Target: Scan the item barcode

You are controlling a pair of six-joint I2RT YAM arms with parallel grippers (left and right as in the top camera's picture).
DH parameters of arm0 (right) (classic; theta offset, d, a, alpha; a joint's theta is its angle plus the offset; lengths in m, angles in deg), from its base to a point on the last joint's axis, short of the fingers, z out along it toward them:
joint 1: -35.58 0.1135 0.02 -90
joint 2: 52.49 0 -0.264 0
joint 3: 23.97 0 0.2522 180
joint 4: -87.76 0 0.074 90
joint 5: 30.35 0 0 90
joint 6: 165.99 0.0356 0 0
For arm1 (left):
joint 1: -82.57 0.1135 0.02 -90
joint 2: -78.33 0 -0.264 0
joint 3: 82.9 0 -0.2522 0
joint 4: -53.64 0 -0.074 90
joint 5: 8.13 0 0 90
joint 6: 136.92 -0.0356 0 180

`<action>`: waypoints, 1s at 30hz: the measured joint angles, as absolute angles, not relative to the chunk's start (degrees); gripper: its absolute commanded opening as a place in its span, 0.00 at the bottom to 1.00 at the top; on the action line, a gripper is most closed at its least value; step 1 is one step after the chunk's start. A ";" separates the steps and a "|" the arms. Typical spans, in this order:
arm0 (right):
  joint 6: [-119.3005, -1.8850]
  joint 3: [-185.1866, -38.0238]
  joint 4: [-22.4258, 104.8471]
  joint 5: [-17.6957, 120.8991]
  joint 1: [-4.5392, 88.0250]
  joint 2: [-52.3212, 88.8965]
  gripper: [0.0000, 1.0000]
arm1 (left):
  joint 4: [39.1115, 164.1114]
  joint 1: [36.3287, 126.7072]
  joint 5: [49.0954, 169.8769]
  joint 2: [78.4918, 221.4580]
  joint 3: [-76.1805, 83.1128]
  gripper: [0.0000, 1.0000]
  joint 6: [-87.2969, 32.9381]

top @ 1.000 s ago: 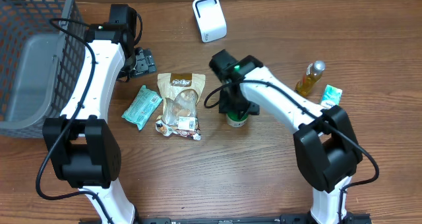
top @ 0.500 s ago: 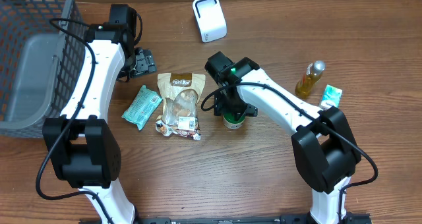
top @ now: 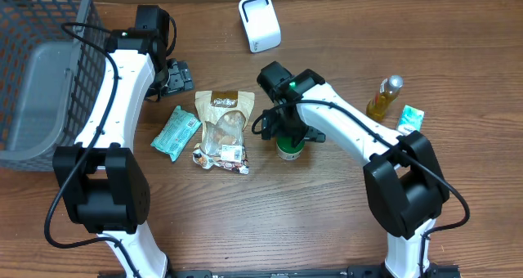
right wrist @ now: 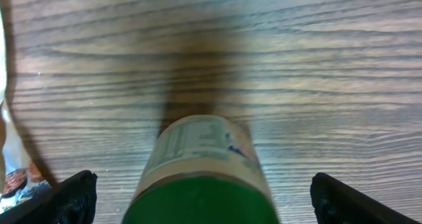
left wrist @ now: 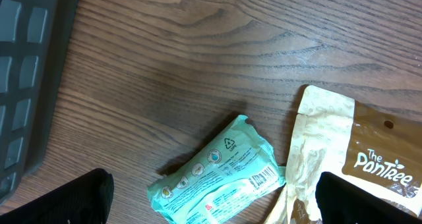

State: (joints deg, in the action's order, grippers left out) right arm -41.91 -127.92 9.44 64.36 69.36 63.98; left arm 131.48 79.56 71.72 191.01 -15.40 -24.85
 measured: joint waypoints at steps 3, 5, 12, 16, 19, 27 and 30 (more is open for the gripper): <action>-42.98 -127.92 9.51 63.07 68.09 63.98 1.00 | 131.48 79.58 71.72 191.01 -15.40 1.00 -24.85; -45.05 -127.92 9.73 60.01 67.04 63.98 1.00 | 131.48 79.56 71.72 191.01 -15.40 1.00 -24.85; -46.32 -127.92 9.44 56.86 66.56 63.98 1.00 | 131.50 79.56 71.72 191.01 -15.40 1.00 -24.85; -44.68 -127.92 9.46 56.97 67.09 63.98 1.00 | 131.48 79.58 71.72 191.01 -15.40 1.00 -24.85; -43.15 -127.92 9.29 57.51 67.17 63.98 1.00 | 131.48 79.56 71.72 191.01 -15.40 1.00 -24.85; -41.23 -127.92 10.23 58.63 67.17 63.98 1.00 | 131.48 79.56 71.72 191.01 -15.40 1.00 -24.85; -41.05 -127.92 10.25 58.63 67.17 63.98 1.00 | 131.48 79.56 71.72 191.01 -15.40 1.00 -24.85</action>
